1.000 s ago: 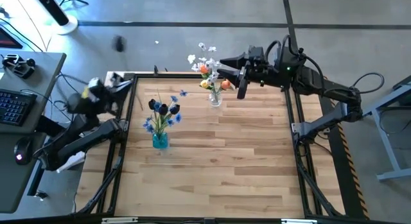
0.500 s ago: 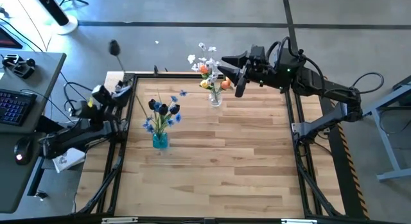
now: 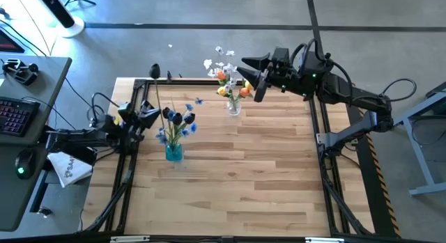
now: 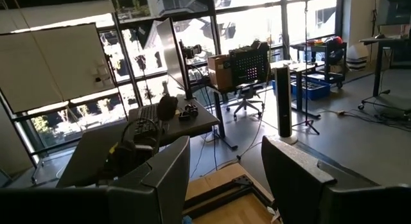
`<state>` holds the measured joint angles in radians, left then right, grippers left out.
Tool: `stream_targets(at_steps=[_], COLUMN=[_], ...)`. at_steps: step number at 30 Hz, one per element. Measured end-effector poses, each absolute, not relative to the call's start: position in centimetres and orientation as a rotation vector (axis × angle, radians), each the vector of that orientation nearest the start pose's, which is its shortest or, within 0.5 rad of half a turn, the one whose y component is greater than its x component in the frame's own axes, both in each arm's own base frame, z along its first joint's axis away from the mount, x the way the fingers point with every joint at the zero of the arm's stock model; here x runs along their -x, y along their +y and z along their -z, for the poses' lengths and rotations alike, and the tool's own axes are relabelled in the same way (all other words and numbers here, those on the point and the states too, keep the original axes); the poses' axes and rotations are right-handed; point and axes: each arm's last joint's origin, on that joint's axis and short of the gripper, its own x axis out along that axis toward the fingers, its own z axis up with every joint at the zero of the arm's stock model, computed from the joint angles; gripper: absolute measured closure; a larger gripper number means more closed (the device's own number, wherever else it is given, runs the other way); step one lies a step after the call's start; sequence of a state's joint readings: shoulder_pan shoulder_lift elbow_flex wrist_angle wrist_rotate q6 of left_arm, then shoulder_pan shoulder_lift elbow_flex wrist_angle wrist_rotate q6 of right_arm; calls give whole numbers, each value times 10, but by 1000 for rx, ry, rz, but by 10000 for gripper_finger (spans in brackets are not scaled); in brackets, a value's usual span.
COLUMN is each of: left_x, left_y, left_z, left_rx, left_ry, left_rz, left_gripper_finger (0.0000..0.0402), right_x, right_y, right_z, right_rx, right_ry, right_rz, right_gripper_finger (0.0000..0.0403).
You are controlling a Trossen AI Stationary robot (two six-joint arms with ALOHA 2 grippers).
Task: Sort flowers into vase by color
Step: Put the black flower into the blue vase
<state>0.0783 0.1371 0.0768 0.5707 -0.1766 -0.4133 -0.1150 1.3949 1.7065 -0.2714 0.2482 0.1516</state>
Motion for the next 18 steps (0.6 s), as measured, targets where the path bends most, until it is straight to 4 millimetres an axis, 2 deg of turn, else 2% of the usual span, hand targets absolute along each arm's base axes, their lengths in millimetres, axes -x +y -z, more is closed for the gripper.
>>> stream_targets(at_steps=[3,7,18], left_x=[-90,-91,-97], left_y=[10,6,-1], left_z=[-219,-219,-207], left_rx=[438,382,376], left_ry=[-608,-574,-435], left_rz=[-163,-151,-105], left_gripper_finger=[401,401,401], right_x=[-281,-281,-281], right_y=[-40,-41,-43], right_z=[-499,-499,-500], right_rx=[-159,-172,-180], right_ry=[-70,-75,-81], right_rz=[377,400,408], right_gripper_finger=[214,214,214])
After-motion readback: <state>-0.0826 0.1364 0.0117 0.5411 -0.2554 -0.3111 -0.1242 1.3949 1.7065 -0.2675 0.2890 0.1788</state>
